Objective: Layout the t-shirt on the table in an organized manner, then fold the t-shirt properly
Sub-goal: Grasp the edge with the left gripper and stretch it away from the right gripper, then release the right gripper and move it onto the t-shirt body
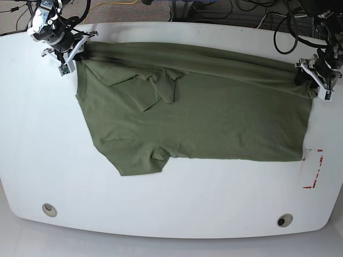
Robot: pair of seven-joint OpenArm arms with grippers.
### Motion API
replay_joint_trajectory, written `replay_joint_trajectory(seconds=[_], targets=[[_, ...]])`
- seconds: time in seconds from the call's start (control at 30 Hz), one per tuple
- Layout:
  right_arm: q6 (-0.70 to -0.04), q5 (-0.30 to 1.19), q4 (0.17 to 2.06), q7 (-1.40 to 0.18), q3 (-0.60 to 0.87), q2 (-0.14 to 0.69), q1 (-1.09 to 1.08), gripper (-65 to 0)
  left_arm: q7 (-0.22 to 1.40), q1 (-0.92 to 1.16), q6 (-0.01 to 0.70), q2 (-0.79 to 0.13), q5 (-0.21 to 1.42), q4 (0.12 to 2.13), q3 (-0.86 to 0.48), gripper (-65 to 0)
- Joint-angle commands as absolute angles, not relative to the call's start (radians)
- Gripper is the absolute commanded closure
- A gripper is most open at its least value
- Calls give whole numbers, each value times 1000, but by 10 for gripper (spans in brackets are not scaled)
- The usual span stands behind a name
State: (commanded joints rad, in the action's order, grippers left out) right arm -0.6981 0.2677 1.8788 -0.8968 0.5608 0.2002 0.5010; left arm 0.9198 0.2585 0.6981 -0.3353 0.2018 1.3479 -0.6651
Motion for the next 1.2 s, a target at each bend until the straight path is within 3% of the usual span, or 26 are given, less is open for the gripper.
replay_joint_trajectory(seconds=[0.37,0.57,0.8,0.97,1.2], targets=[[-698,275,2026,-921,561,189,519,-135,1107,303,698,-294,202,1629,-727,-318],[-698,317,2040,-970,539,165,466,-276,1193,302,698,-286,202,1794,-727,-318],[-698,518,2038,-970,444,162,430,-423,1194,274,698,-289,200,1827,-722,-318],[-698,581,2026,-970,321,145,366,-439,1194,260,698,-294,199,1827,-725,-318],[-698,526,1992,-963,151,93,246,-439,1194,260,698,-321,199,1827,-725,-318]])
